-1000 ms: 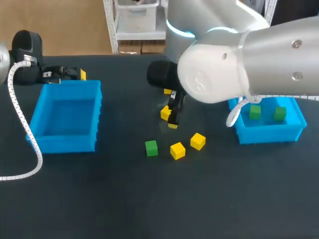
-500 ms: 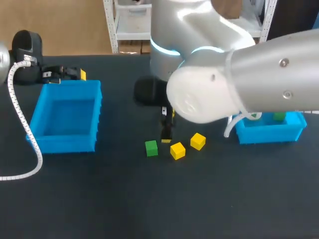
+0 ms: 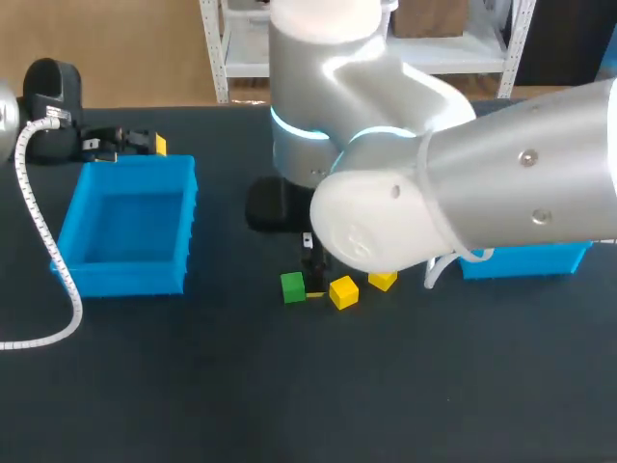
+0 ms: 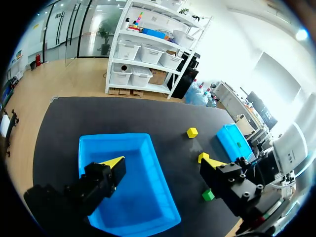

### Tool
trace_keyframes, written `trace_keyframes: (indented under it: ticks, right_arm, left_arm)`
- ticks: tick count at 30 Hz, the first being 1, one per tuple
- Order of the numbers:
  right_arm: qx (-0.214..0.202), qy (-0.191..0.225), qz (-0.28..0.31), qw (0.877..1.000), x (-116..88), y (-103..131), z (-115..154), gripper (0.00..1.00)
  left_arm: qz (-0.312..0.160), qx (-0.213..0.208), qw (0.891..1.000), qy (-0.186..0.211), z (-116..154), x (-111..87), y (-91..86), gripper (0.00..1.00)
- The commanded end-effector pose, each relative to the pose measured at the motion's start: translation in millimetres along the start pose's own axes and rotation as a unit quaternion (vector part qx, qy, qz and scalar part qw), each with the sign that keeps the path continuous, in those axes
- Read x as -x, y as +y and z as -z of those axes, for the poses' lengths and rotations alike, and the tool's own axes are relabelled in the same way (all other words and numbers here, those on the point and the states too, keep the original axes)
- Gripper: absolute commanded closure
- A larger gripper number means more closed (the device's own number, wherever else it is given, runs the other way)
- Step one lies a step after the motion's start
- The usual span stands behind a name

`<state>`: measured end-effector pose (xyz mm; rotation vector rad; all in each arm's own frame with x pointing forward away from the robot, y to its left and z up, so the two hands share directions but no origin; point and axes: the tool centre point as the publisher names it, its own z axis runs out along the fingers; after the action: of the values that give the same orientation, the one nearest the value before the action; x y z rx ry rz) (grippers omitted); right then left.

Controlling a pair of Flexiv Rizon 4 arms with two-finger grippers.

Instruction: Put the green cubes in the right bin and the yellow cubes in the left bin.

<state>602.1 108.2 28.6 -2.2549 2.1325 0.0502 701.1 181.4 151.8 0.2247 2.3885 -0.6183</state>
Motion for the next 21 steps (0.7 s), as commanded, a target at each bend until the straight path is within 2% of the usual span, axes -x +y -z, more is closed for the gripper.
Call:
trace_keyframes:
  ticks: [1,9,21]
  right_arm:
    - [0.004,0.005,0.000,1.000,8.2,-9.0,-11.9,0.00]
    - [0.014,0.003,-0.001,1.000,17.0,-9.9,-21.4,0.00]
    - [0.019,0.005,-0.007,1.000,16.8,0.1,-31.6,0.00]
  left_arm:
    - [-0.001,-0.004,1.000,-0.002,0.0,-0.9,1.9,0.00]
    - [-0.001,-0.004,1.000,-0.002,0.0,-0.9,1.9,0.00]
    - [-0.001,-0.004,1.000,-0.002,0.0,-0.9,1.9,0.00]
